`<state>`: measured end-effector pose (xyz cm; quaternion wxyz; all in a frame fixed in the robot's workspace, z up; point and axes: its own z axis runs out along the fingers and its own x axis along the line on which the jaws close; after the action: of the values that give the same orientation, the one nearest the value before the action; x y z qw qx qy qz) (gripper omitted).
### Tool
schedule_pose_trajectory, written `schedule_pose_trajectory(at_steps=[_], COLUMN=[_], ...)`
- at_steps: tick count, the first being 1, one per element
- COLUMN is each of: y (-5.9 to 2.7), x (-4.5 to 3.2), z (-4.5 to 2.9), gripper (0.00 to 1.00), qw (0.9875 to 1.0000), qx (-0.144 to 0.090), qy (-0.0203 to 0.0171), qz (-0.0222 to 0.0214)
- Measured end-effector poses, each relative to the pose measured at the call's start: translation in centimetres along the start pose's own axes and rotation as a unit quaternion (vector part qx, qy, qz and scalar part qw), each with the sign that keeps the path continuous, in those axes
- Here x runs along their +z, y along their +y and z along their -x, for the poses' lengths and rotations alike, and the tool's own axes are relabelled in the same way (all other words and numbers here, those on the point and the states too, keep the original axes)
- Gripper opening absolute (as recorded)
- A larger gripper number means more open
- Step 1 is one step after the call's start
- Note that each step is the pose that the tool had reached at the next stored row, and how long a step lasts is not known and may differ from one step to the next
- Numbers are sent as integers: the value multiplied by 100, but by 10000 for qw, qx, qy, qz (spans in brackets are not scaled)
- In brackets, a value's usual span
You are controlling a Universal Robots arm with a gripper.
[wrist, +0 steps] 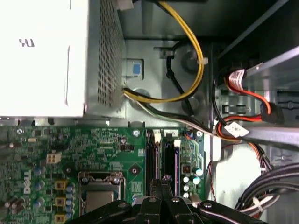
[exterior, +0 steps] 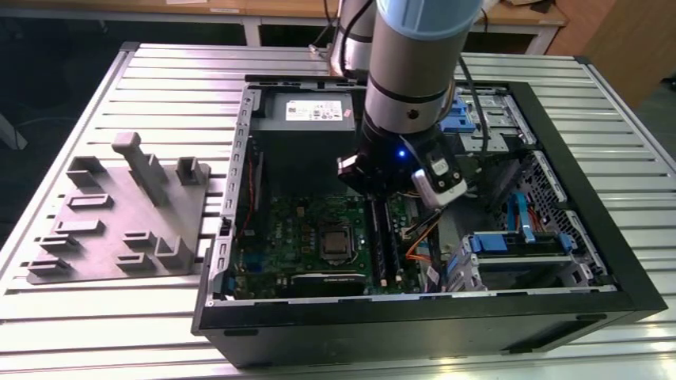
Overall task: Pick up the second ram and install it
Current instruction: 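Press down the second ram until it locks into place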
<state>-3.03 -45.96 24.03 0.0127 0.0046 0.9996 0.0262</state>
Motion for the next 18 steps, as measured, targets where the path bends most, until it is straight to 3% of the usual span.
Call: schedule_pose_trajectory(at_steps=[6,18], y=[86,87], x=[6,43], z=[-1,-2], gripper=[10,10], qw=[10000,9999], qx=[0,-126], qy=[0,7], qz=[0,3])
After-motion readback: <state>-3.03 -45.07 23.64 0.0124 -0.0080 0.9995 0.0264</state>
